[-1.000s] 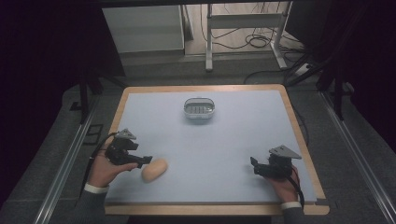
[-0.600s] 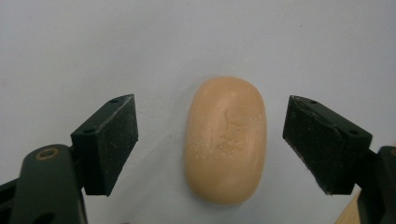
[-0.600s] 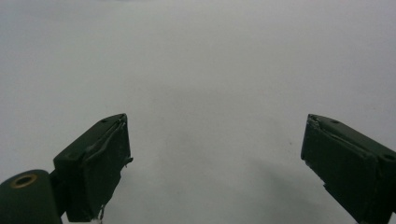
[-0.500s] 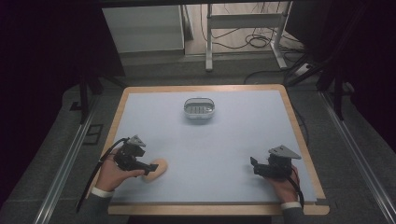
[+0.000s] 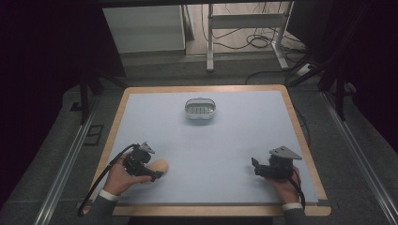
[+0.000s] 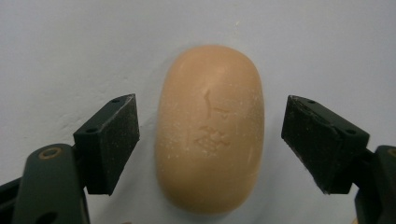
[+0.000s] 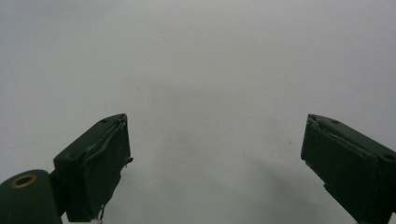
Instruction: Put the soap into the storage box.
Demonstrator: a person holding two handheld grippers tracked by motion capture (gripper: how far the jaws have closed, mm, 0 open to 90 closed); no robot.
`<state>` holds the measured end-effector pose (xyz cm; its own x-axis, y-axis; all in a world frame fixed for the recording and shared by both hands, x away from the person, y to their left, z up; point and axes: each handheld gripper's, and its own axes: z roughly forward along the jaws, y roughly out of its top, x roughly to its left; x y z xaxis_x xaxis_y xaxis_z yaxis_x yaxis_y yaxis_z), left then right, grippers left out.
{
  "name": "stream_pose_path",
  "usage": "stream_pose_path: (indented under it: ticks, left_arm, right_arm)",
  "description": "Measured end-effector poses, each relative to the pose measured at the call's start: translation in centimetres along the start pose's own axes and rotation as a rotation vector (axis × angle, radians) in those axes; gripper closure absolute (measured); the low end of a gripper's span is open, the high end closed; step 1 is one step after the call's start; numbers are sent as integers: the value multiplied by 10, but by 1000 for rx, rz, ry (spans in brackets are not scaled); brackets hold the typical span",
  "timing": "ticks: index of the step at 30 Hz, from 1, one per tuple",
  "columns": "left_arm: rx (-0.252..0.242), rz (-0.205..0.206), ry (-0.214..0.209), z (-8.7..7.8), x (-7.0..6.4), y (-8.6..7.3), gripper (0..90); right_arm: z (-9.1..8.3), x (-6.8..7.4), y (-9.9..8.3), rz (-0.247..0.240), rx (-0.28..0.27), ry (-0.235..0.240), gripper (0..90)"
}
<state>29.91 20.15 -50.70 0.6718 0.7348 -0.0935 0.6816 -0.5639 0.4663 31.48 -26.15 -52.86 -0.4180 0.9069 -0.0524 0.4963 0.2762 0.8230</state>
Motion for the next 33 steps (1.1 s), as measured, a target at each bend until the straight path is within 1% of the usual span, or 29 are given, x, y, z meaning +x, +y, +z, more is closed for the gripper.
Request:
stream_pose_path:
  ticks: [4,10,17,23,27,33]
  left_arm:
    - [19,4,1,5,-1,0,211]
    - [31,-1,6,8,-1,-2,227]
    - [44,6,16,12,-4,-3,242]
    - [45,11,44,13,-4,-3,305]
    - [43,20,49,14,-5,-4,316]
    - [42,19,54,13,-4,-4,320]
  right_arm:
    - [0,0,0,0,0,0,84]
    - [0,0,0,-1,1,1,84]
    - [1,0,0,-3,3,0,84]
    - [1,0,0,0,4,0,84]
    - [1,0,0,1,8,-3,84]
    - [1,0,0,5,11,-4,85]
